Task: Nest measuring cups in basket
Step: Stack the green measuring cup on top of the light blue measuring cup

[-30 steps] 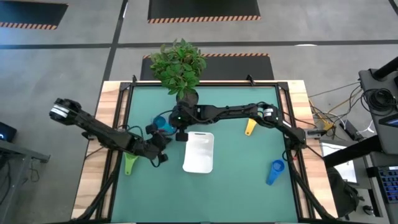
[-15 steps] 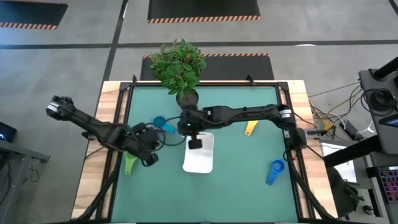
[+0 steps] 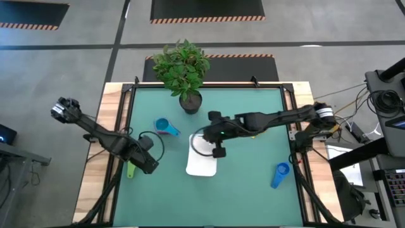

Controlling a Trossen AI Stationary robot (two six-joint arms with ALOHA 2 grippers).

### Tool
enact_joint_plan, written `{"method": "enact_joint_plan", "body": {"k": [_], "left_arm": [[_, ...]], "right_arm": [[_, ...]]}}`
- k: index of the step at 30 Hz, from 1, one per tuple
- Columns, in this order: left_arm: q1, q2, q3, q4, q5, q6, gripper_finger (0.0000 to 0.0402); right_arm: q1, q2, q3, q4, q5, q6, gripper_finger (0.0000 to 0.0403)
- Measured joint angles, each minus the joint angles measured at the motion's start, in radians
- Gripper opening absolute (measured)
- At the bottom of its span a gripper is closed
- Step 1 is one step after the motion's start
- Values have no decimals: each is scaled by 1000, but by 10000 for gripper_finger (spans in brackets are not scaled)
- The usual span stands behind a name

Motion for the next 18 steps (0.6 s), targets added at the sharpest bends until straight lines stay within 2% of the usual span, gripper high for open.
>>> {"method": "enact_joint_plan", "body": {"k": [10, 14, 18], "left_arm": [[-83, 73, -1, -32, 10, -178, 8], [-82, 106, -1, -37, 3, -210, 45], [-82, 139, -1, -38, 2, -232, 98]], "right_arm": [[23, -229, -291, 148, -1, -84, 9], [21, -323, -340, 178, 0, -115, 9], [21, -407, -383, 187, -1, -117, 9]]}}
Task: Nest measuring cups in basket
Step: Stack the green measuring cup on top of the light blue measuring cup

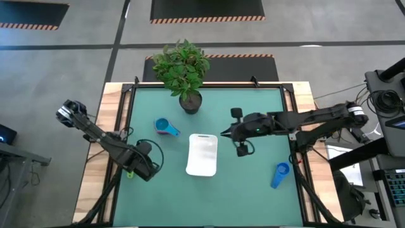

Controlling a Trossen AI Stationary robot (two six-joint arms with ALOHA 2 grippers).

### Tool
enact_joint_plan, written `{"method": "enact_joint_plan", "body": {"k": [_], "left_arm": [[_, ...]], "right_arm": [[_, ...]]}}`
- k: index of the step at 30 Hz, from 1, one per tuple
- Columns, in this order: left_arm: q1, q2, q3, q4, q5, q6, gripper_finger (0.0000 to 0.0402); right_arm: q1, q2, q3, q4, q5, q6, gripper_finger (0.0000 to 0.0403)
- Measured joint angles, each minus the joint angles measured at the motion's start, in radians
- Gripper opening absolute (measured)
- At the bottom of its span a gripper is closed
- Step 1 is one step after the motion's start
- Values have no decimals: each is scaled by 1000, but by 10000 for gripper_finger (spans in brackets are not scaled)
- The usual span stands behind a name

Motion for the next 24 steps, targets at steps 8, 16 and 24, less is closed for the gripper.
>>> {"method": "enact_joint_plan", "body": {"k": [8, 16, 24], "left_arm": [[0, 76, 0, -29, 0, -16, 167], [0, 84, -74, 4, 1, -44, 158], [0, 79, -172, 19, 10, -108, 126]], "right_arm": [[0, -123, -90, 20, 0, -1, 9], [0, -151, -97, 29, 0, -2, 9], [0, -140, -97, 34, 0, -20, 9]]}}
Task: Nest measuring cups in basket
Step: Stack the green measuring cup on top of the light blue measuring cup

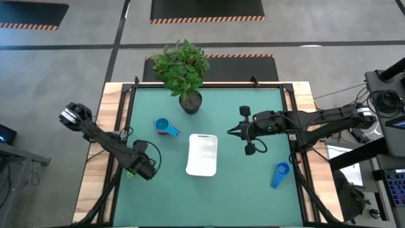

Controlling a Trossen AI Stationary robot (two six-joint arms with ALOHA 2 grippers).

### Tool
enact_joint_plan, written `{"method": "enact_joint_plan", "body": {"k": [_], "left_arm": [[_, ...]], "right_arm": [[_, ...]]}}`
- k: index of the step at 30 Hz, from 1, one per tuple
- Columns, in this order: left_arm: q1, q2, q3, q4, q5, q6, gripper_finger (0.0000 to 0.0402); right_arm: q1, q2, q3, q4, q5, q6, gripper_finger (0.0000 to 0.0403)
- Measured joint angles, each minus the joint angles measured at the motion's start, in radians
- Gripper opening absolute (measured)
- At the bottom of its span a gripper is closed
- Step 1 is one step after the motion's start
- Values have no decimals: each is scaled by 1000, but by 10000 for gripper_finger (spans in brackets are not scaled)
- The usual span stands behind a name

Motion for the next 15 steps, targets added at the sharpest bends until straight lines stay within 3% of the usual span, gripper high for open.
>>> {"method": "enact_joint_plan", "body": {"k": [15], "left_arm": [[0, 0, -47, 100, 0, -10, 28]], "right_arm": [[0, 0, 0, -2, 0, 10, 9]]}}
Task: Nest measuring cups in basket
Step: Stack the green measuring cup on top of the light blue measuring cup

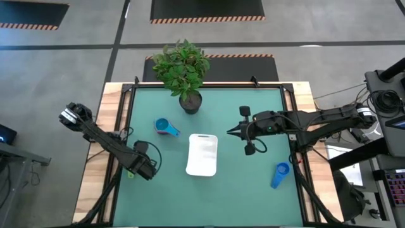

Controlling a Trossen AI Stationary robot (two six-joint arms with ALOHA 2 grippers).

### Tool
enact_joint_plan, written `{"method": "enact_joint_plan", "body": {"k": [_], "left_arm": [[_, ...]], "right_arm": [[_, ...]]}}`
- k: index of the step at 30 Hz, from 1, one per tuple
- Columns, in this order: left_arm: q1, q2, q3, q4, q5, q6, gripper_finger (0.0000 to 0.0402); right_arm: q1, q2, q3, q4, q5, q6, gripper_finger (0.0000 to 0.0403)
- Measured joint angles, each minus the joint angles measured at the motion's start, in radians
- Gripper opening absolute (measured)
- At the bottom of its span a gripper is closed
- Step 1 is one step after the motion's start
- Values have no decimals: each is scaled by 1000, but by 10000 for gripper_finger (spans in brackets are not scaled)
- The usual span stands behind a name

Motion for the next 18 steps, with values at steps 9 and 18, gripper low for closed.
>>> {"method": "enact_joint_plan", "body": {"k": [9, 18], "left_arm": [[2, 0, 51, -7, -2, 0, 2], [58, 0, 193, -63, -146, 77, 1]], "right_arm": [[0, 0, 0, 0, 0, -2, 9], [0, 0, 0, 1, 1, -12, 9]]}}
